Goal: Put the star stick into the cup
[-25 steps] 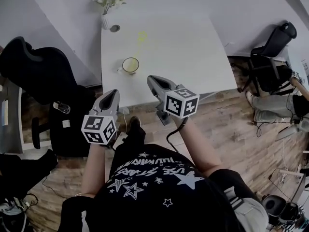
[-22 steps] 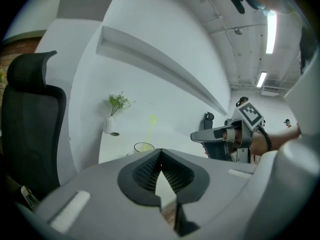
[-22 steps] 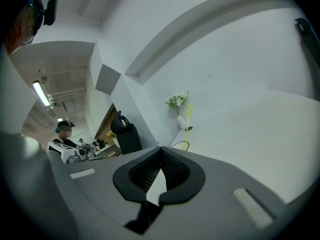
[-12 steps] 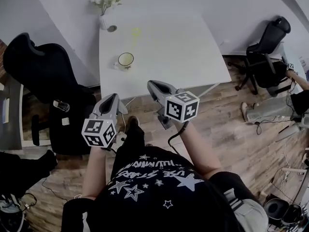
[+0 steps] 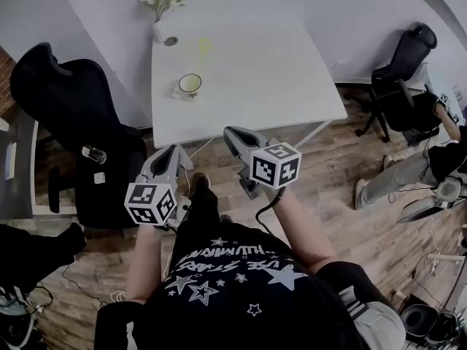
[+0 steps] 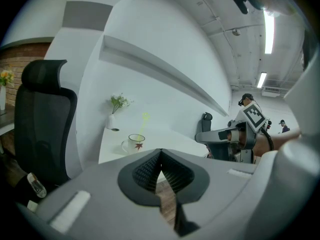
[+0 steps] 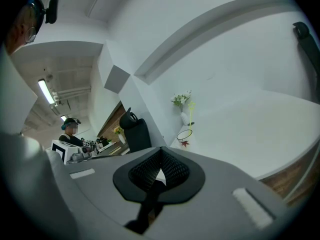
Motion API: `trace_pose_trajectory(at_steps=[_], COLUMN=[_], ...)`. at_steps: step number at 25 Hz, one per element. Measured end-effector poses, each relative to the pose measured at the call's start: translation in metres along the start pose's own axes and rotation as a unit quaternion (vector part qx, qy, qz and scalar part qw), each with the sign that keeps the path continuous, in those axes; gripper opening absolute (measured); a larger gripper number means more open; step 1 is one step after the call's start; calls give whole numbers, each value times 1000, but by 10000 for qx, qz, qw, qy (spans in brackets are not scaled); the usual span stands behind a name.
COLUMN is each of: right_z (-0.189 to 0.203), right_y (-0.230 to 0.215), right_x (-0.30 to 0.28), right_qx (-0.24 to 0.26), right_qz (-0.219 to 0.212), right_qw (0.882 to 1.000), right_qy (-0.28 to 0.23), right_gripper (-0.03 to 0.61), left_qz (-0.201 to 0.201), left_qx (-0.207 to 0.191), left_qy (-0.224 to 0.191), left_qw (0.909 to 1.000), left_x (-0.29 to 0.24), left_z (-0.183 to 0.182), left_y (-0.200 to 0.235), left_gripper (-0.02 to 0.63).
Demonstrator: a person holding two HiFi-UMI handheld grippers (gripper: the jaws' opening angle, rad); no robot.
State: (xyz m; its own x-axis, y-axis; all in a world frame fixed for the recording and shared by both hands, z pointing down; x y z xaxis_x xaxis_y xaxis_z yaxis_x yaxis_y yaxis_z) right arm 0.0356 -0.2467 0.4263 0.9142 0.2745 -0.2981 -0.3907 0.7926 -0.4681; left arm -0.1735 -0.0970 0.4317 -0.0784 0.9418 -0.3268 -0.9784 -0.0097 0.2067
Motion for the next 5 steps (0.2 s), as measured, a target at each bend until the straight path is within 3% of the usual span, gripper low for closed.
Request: trace_pose_trajectory(at_steps=[5], right_z=[1], right_y=[1], right_x=[2], right_qx=[-14], right_qz=[-53], right_qw=[10000], right_qy=[-19], right_gripper=[14], left_qz=[-54], left_qx=[28], left_qy=[59], left_qw=[10000], left_x=[3], left_z=[4], left_y=[-2], left_gripper=[3])
Point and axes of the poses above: the fingertips, and each gripper's own axes: x backward along the fingers, y to its left, z out of its underside, the point moved 10 cm from there along x, backward along the fingers, and after that the axes turned 3 degrees about y, right-handed, at the moved point
